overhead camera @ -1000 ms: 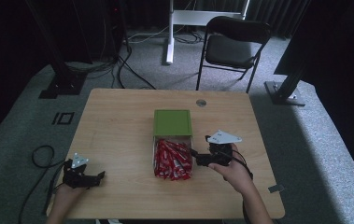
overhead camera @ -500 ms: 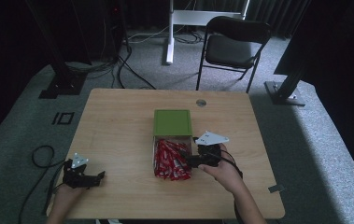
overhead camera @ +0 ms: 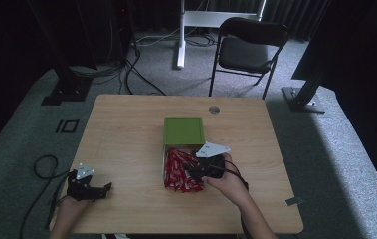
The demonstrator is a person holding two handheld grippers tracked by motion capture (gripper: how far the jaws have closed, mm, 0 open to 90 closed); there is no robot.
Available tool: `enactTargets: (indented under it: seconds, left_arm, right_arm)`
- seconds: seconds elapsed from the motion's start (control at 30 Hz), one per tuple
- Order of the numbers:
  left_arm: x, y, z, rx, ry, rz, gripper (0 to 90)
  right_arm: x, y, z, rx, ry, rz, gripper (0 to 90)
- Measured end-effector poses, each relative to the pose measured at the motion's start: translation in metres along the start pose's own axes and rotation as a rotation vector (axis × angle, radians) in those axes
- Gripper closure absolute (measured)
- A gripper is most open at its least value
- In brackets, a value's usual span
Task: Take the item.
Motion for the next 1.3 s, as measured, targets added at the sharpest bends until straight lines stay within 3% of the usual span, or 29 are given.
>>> enactTargets:
  seconds: [0.17,0.23,0.33,0.53,0.73,0.8,0.9,1.13,1.2,1.23,1.3]
  left_arm:
    - [0.0,0.0,0.0,0.0,0.001,0.001,0.7]
    - [0.0,0.0,0.0,0.0,0.002,0.002,0.8]
    - [0.0,0.0,0.0,0.0,0.002,0.001,0.8]
    - [0.0,0.0,0.0,0.0,0.0,0.0,0.7]
    - [0.0,0.0,0.0,0.0,0.0,0.0,0.8]
    - [0.0,0.0,0.0,0.0,0.0,0.0,0.7]
    - [0.0,0.0,0.0,0.0,0.0,0.0,0.7]
    - [0.0,0.0,0.0,0.0,0.0,0.001,0.7]
    - [0.0,0.0,0.0,0.0,0.0,0.0,0.7]
    - [0.0,0.0,0.0,0.0,0.0,0.0,0.7]
    - [0.0,0.0,0.0,0.0,0.0,0.0,0.7]
  right_arm:
    - [-0.005,-0.009,-0.003,-0.005,-0.002,-0.038,49.1]
    - [-0.007,-0.013,-0.006,0.013,-0.02,-0.055,49.5]
    - [-0.008,-0.019,-0.005,-0.003,-0.008,-0.077,55.4]
    - [-0.007,-0.023,0.001,-0.032,-0.038,-0.102,63.1]
    - [-0.008,-0.025,0.001,-0.053,0.004,-0.148,63.3]
    - [-0.012,-0.027,0.0,-0.072,0.047,-0.191,65.3]
    - [-0.016,-0.028,0.001,-0.081,0.059,-0.226,68.3]
    - [-0.019,-0.027,0.003,-0.095,0.061,-0.249,73.6]
    - [-0.019,-0.027,0.004,-0.096,0.053,-0.244,77.1]
    - [-0.019,-0.027,0.004,-0.093,0.048,-0.242,84.0]
    - [-0.018,-0.026,0.006,-0.097,0.031,-0.236,85.2]
Point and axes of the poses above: each handheld gripper's, and its own axes: y roughly backward along the jaws, x roughly out of its top, z roughly to its right, the point moved 10 cm from there along -y, roughly forward along the jaws, and after that the axes turned 6 degrees about -z, right-handed, at the moved point
